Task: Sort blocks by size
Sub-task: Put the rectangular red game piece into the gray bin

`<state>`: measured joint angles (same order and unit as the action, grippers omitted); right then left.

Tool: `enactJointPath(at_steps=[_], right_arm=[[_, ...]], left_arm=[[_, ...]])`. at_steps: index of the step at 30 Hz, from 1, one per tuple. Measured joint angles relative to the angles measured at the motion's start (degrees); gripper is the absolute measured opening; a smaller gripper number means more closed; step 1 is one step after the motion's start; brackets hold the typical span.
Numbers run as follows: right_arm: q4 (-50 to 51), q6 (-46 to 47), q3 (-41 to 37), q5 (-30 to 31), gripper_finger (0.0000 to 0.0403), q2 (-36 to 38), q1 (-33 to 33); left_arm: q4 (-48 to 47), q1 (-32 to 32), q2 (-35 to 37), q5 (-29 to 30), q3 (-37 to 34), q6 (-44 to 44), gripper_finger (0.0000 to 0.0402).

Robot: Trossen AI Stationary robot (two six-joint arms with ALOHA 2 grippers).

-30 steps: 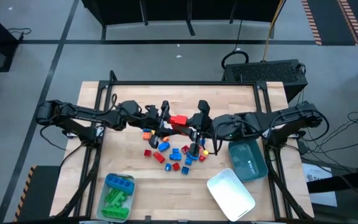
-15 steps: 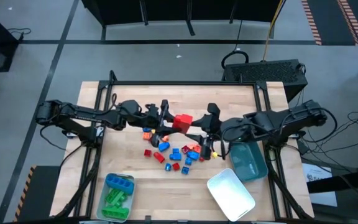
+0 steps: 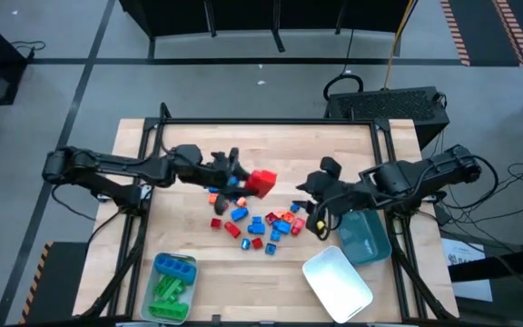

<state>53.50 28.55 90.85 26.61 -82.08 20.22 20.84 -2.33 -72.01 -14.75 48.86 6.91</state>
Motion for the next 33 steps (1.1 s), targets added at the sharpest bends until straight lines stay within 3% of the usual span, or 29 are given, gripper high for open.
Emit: enactJointPath(at_steps=[6, 12, 20, 26, 33], right_arm=[[9.7, 7.9, 0.0, 0.0, 0.0167, -0.1, 2.9], [20.2, 18.7, 0.0, 0.5, 0.0167, -0.1, 4.9], [20.0, 20.1, 0.0, 2.0, 0.0167, -0.1, 7.1], [20.0, 20.2, 0.0, 3.6, 0.0167, -0.1, 7.3], [18.0, 19.9, 0.0, 3.6, 0.0167, -0.3, 7.3]], left_arm=[[-24.6, 5.1, 6.7, -4.4, 0.0, 2.6, 0.0142], [-37.3, 18.0, 9.5, -4.2, 0.0, 15.0, 0.0142], [-42.3, 39.2, 8.4, 7.6, 0.0, 35.3, 0.0142], [-47.3, 50.6, 8.2, 19.1, 0.0, 48.8, 0.0142], [-62.6, 60.5, 7.1, 21.6, -0.1, 65.5, 0.0142]])
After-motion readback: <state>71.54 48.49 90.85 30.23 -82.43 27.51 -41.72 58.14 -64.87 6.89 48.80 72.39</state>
